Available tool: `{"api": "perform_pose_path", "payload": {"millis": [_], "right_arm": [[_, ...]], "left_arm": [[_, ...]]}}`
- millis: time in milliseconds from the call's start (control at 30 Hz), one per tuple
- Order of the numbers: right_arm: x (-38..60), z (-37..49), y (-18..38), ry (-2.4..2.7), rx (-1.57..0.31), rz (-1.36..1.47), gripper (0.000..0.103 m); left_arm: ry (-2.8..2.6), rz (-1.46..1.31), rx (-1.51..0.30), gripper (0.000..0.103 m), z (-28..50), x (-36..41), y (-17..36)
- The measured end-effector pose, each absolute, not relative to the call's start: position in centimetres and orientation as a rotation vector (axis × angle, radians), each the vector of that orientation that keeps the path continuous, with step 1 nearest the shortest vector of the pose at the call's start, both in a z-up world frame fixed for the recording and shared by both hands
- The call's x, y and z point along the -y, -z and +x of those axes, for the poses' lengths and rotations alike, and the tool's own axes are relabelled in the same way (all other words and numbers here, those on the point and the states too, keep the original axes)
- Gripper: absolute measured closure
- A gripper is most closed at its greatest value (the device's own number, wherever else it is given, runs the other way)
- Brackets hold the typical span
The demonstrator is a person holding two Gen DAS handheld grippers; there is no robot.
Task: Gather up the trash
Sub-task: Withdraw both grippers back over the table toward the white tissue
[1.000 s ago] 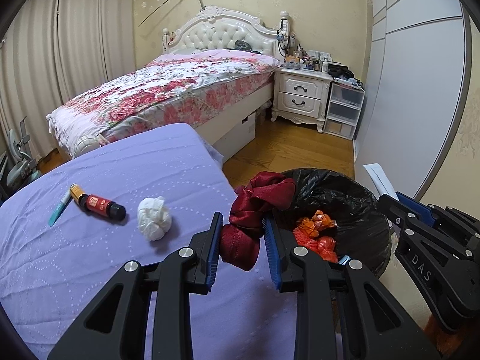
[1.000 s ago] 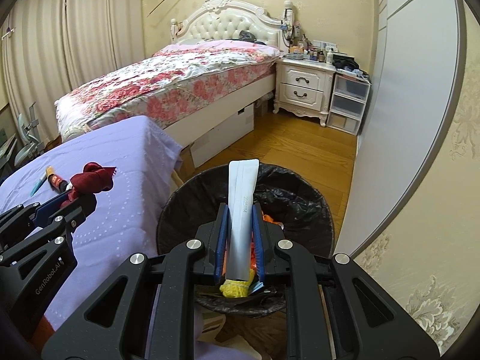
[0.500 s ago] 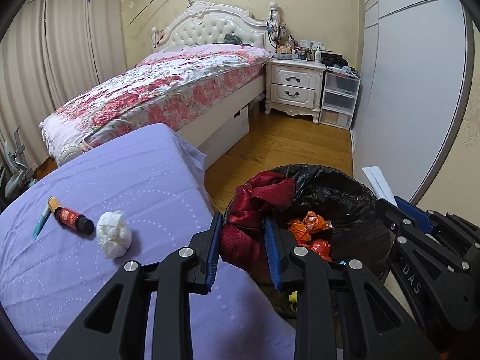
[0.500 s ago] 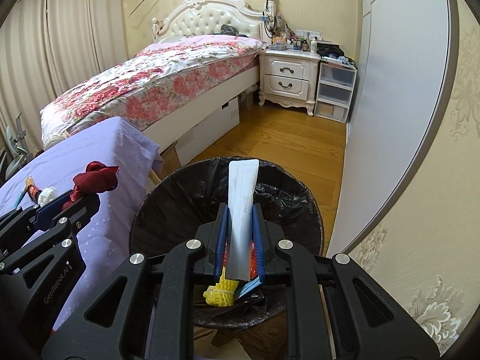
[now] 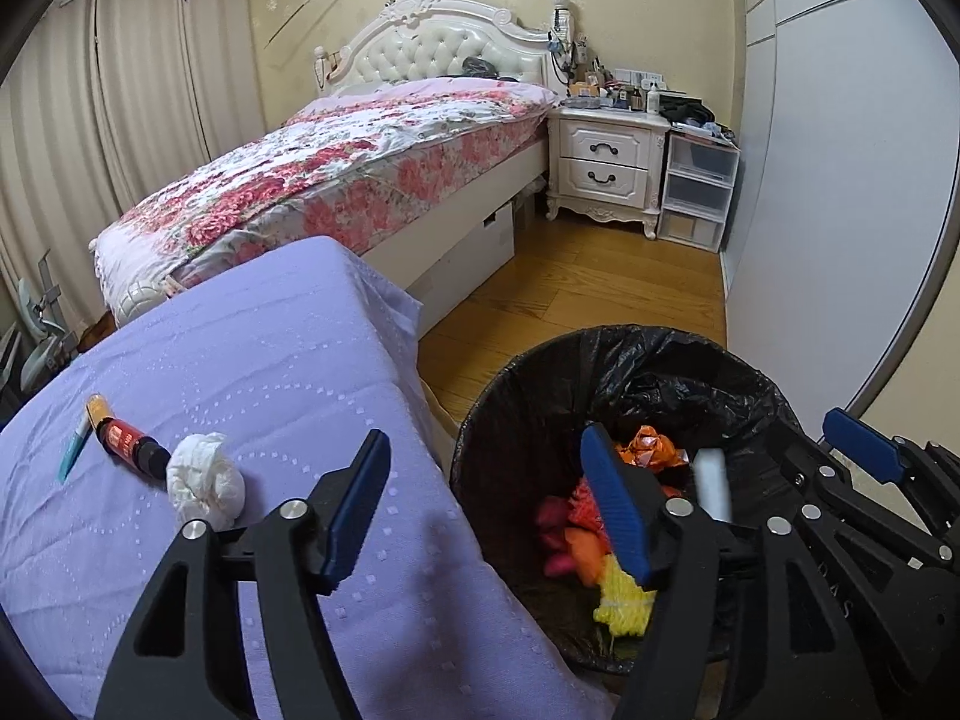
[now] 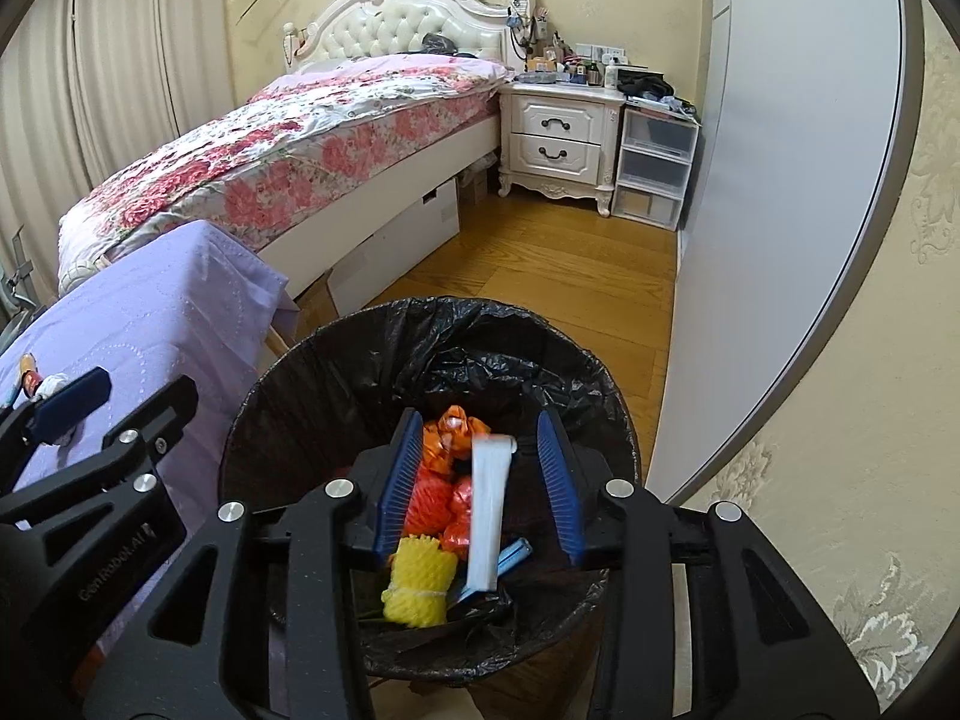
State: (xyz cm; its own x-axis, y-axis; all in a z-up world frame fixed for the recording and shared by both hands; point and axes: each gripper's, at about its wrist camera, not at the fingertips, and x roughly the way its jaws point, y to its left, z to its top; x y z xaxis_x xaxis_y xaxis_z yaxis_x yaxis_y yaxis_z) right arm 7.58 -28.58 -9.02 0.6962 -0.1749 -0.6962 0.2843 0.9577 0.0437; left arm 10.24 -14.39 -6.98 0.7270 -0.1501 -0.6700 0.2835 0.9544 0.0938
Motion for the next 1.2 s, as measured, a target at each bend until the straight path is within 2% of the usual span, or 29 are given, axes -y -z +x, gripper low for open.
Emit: {"api": "perform_pose_path", "payload": {"millis": [67,300,467,1200], "right_arm": [[28.7,7.4,8.9,0.262,-0.755,0.155,0.063],[28.9,7.1,8.5,0.27,-0.737,0.169,0.051],[28.1,7.0,8.2,0.24,-0.737,0.183,0.046],[13.7,9.7,5.7,-0.118,-0.764,0.107,0.043]], "left_arm": [[0.228,0.205,-0.707,0.032,10.0,14.2,6.9],[0.186,0.23,-0.69,0.028,9.3,12.9,6.3],[0.143,0.215,-0.7,0.027,8.7,10.1,6.0],[-0.194,0.032,-0.76,0.027,8.9,-7.8,6.2]]}}
